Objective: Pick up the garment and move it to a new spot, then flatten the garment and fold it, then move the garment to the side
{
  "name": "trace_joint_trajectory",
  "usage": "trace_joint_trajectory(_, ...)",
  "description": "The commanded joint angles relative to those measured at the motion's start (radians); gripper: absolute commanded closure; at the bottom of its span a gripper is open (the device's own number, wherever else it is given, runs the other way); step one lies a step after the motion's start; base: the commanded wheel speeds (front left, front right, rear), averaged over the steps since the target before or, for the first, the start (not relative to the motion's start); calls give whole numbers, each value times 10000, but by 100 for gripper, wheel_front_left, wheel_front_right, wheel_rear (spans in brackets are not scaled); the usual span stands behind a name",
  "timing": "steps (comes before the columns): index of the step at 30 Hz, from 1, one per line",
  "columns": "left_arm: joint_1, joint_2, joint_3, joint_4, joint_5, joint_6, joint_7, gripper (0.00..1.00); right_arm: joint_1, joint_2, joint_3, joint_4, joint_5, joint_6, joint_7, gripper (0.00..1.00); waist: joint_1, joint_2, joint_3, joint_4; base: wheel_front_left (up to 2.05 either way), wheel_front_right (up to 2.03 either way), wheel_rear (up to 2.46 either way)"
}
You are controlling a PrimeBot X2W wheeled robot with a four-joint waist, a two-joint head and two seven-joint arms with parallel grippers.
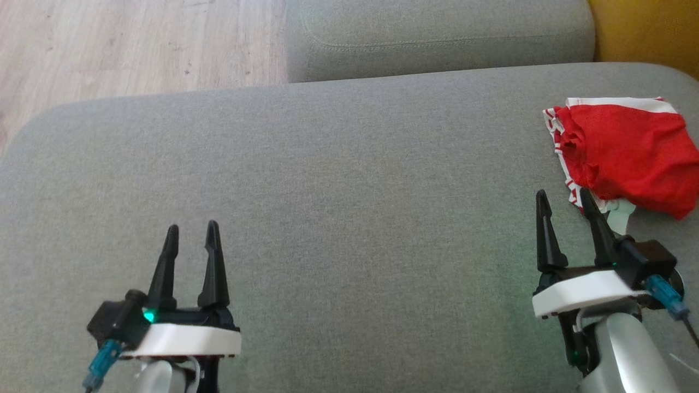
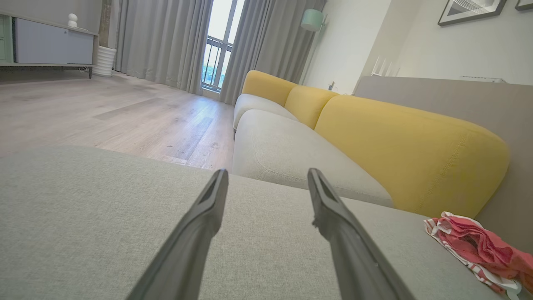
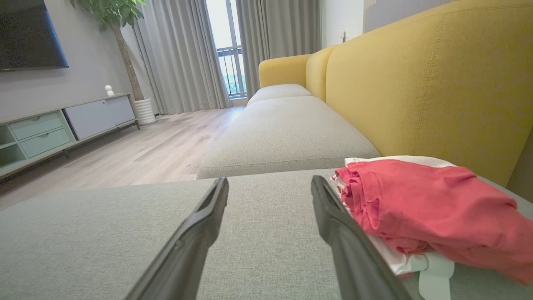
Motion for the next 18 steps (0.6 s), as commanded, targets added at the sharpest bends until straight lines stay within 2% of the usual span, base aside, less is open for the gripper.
trace_joint_trajectory(1, -284, 19, 448, -381, -61, 15, -51, 0, -164, 30, 304, -392, -2, -7, -123, 0, 0, -1, -14, -4, 0, 0, 0)
trace_joint_trajectory(18, -21, 13, 755, -331, -387, 44, -51, 0, -91, 35, 723, -357, 357, -7, -133, 0, 0, -1, -255, -47, 0, 0, 0)
